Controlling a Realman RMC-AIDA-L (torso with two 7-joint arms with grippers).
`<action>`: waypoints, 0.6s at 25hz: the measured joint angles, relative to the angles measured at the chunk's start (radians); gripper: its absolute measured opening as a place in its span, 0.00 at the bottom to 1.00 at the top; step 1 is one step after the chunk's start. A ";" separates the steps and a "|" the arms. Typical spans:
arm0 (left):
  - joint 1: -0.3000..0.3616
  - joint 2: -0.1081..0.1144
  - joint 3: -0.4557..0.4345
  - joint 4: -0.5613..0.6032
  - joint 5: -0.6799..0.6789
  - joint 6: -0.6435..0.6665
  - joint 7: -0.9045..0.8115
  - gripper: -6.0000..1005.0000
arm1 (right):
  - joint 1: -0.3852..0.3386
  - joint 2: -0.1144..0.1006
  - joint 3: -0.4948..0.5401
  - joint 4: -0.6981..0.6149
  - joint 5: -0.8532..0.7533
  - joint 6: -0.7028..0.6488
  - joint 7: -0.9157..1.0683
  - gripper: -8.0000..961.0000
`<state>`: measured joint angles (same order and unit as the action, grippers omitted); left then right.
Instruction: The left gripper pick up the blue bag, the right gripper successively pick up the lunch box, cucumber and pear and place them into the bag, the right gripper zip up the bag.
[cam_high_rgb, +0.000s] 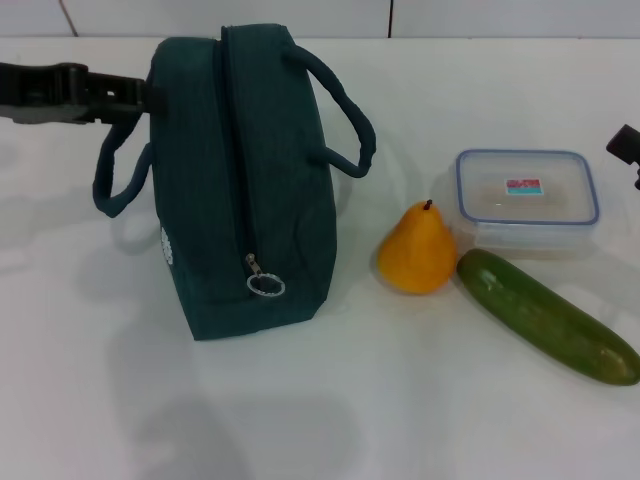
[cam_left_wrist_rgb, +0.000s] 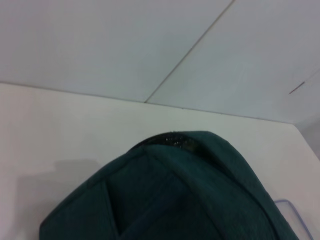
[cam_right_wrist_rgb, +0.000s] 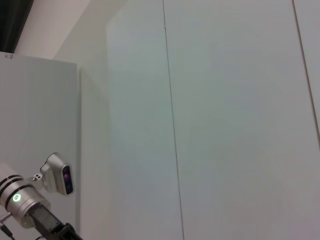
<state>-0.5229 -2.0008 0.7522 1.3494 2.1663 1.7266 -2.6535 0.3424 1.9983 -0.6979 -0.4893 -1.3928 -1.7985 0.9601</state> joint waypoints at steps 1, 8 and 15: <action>-0.002 0.000 0.000 0.001 0.000 -0.003 0.000 0.70 | -0.002 0.000 0.000 0.000 0.000 -0.001 0.000 0.91; -0.040 -0.014 0.035 -0.010 0.042 -0.008 -0.005 0.69 | -0.004 0.003 0.000 0.005 0.000 -0.002 -0.007 0.91; -0.054 -0.031 0.091 -0.009 0.097 -0.021 -0.007 0.68 | -0.010 0.005 0.000 0.009 0.000 -0.011 -0.008 0.91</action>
<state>-0.5767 -2.0313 0.8432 1.3401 2.2635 1.7060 -2.6607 0.3321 2.0038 -0.6976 -0.4806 -1.3929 -1.8097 0.9526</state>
